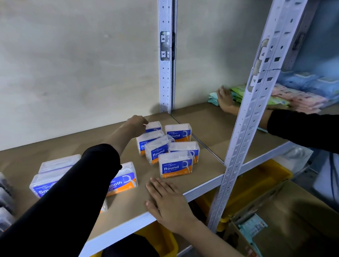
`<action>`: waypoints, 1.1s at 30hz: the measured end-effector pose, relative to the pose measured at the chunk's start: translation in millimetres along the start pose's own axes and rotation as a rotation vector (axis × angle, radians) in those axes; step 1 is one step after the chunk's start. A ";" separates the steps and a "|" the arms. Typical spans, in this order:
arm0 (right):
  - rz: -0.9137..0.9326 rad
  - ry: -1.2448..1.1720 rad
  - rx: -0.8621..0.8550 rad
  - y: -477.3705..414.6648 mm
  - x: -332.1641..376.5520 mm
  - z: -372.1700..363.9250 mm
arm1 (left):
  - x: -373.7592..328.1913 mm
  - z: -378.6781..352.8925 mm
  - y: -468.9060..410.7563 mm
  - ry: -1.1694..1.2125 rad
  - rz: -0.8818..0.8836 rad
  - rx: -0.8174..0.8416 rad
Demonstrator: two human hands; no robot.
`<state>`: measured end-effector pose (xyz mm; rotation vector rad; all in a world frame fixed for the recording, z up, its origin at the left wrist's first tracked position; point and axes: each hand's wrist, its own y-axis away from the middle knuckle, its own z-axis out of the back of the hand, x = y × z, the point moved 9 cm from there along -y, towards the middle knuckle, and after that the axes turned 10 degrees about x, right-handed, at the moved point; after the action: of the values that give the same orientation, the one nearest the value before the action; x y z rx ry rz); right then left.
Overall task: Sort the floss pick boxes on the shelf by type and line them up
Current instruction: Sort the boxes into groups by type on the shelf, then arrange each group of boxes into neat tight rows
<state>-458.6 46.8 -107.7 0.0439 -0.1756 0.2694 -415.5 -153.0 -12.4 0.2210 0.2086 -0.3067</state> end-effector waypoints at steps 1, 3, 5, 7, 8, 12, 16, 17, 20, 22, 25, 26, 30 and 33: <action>-0.009 0.008 -0.007 0.3 -1.1 0.7 | -0.7 0.8 1.5 0.005 -0.007 -0.008; -0.010 -0.005 0.009 1.9 -1.3 0.4 | -2.4 2.3 4.8 0.018 -0.017 -0.023; 0.057 -0.040 0.025 2.2 5.8 -0.1 | -5.1 4.4 8.3 0.034 -0.030 -0.042; 0.082 -0.087 0.090 3.9 8.5 2.6 | -8.8 7.3 12.3 0.052 -0.055 -0.058; 0.102 -0.100 0.141 4.5 10.9 4.2 | -10.4 9.1 14.3 0.062 -0.070 -0.066; 0.122 -0.142 0.193 7.2 9.6 33.6 | -10.9 17.7 20.7 0.112 -0.111 -0.097; 0.144 -0.136 0.019 2.6 -2.2 86.8 | -7.0 28.4 26.1 0.113 -0.130 -0.125; 0.139 -0.150 -0.023 -0.4 -7.3 101.3 | -5.5 31.3 26.7 0.113 -0.132 -0.130; 0.135 -0.161 -0.120 -17.6 -24.5 139.1 | -0.4 39.3 26.8 0.117 -0.120 -0.136; 0.116 -0.144 -0.139 -33.8 -38.7 156.6 | 1.4 42.7 25.4 0.122 -0.115 -0.131; 0.078 -0.121 -0.096 -61.6 -60.2 170.4 | 1.7 44.5 21.5 0.106 -0.105 -0.111; 0.052 -0.087 -0.074 -71.0 -67.9 172.0 | 1.5 44.4 19.5 0.102 -0.101 -0.101; -0.068 0.001 0.030 -102.5 -99.1 167.7 | -1.2 40.1 8.8 0.094 -0.086 -0.046; -0.113 0.062 0.156 -118.8 -115.1 149.7 | -4.7 29.5 -0.4 0.090 -0.068 0.022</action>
<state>-560.8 -107.5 16.7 0.1993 -0.0901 0.1710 -415.0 -159.4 16.8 0.2498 0.3023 -0.3669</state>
